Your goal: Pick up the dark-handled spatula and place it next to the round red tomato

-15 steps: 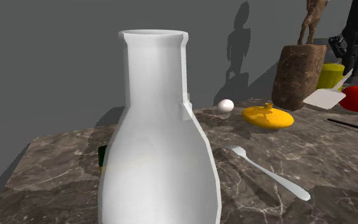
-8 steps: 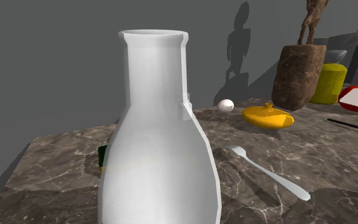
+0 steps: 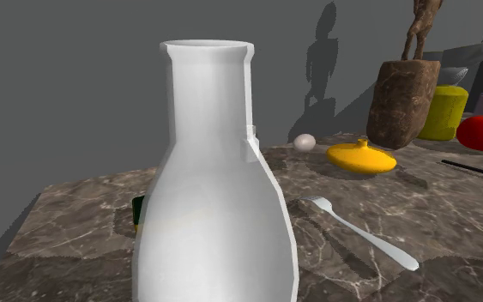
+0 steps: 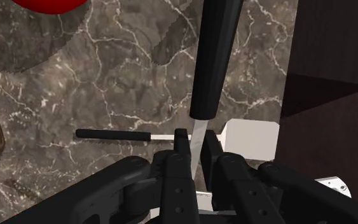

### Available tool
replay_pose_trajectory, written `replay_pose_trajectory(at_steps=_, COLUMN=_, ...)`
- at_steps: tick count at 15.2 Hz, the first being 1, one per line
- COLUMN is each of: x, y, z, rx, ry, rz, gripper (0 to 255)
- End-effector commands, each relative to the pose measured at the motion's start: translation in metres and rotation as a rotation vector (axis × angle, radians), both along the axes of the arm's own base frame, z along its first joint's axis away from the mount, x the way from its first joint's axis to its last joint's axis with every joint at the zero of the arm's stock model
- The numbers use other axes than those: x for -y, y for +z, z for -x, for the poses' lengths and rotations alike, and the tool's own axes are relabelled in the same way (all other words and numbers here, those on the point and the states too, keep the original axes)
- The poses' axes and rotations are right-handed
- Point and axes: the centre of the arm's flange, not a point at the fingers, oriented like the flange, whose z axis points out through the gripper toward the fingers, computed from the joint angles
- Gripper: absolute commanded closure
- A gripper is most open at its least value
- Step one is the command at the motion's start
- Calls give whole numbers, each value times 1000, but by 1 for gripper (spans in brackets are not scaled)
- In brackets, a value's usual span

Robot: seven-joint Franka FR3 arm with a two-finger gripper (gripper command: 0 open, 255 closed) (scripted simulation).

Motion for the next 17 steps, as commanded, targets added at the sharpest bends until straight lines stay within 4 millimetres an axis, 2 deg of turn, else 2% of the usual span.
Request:
replay_pose_trajectory(at_steps=1, x=15, y=-4, z=18, rx=-1, ry=2, rz=0, gripper=255)
replay_pose_trajectory(at_steps=6, x=57, y=-4, z=69, rx=-1, ry=2, rz=0, gripper=255)
replay_pose_trajectory(at_steps=7, x=61, y=-4, z=73, rx=-1, ry=2, rz=0, gripper=255)
replay_pose_trajectory(at_steps=17, x=61, y=-57, z=73, rx=-1, ry=2, rz=0, gripper=255)
